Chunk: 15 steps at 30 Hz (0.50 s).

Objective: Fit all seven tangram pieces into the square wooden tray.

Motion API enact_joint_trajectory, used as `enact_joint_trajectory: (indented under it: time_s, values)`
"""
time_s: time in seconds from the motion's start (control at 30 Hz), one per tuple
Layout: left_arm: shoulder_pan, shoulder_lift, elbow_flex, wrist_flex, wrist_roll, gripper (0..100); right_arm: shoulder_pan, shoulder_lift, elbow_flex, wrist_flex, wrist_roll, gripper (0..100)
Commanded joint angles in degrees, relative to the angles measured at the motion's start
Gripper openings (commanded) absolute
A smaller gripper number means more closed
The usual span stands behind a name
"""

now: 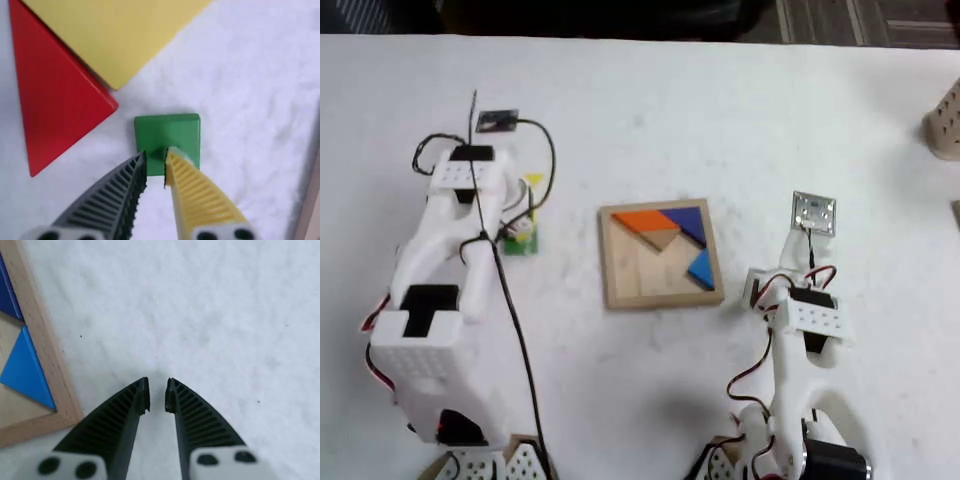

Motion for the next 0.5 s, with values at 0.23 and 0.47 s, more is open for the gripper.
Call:
enact_joint_trajectory:
  time_s: [0.23, 0.47]
  values:
    - [0.66, -2.15, -1.58, 0.35, -0.62, 12, -0.48, -1.71, -0.26, -1.19, 0.62, 6.3]
    - [0.57, 0.40, -1.49, -0.62, -0.26, 33, -0.48, -1.71, -0.26, -1.19, 0.62, 6.2]
